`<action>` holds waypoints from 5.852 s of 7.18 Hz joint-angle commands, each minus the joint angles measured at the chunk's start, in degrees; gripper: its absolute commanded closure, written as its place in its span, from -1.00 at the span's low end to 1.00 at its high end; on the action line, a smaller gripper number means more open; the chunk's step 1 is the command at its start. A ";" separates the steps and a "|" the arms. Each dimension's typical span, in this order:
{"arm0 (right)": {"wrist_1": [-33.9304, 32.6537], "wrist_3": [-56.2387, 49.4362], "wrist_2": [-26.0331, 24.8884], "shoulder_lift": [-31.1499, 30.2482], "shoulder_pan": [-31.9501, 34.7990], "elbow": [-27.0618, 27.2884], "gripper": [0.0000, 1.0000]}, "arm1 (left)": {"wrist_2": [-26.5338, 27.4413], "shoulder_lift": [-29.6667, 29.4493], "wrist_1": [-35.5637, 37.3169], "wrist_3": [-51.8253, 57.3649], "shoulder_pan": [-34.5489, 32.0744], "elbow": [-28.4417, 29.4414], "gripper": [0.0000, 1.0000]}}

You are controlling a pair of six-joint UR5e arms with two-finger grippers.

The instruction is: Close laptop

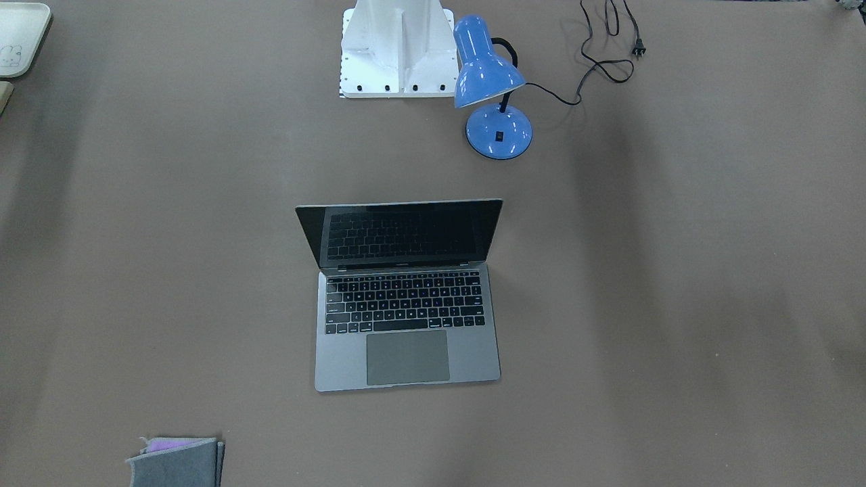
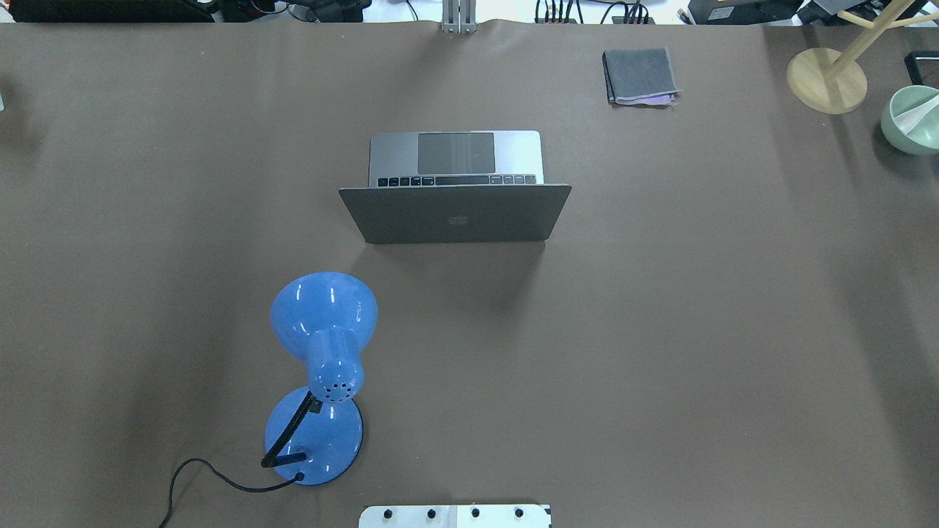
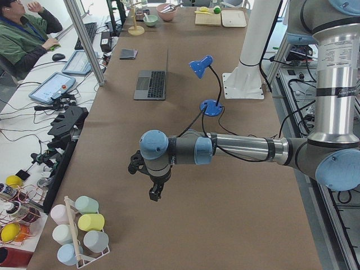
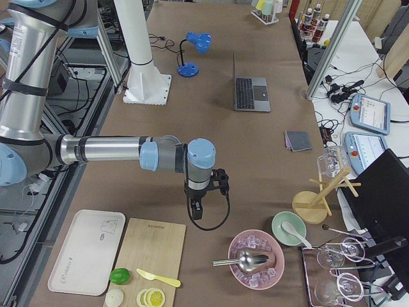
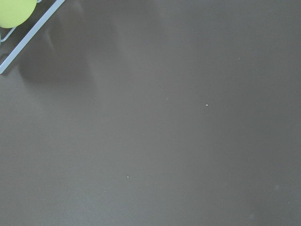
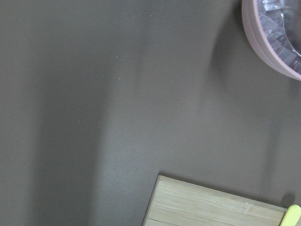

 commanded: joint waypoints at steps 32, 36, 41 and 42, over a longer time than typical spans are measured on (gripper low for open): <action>-2.25 65.99 -9.19 33.20 -33.98 19.76 1.00 | 8.05 -21.67 -46.49 -84.67 44.67 -11.41 1.00; -11.14 76.52 -19.68 40.15 -44.46 19.25 1.00 | 8.40 -29.83 -25.67 -89.38 47.15 -15.09 1.00; -18.02 83.66 -22.94 47.18 -48.07 15.13 1.00 | 15.16 -43.38 -9.84 -88.69 50.58 -6.79 1.00; -18.02 84.37 -23.03 47.89 -48.60 14.33 1.00 | 15.17 -43.40 -9.84 -87.90 50.58 -5.98 1.00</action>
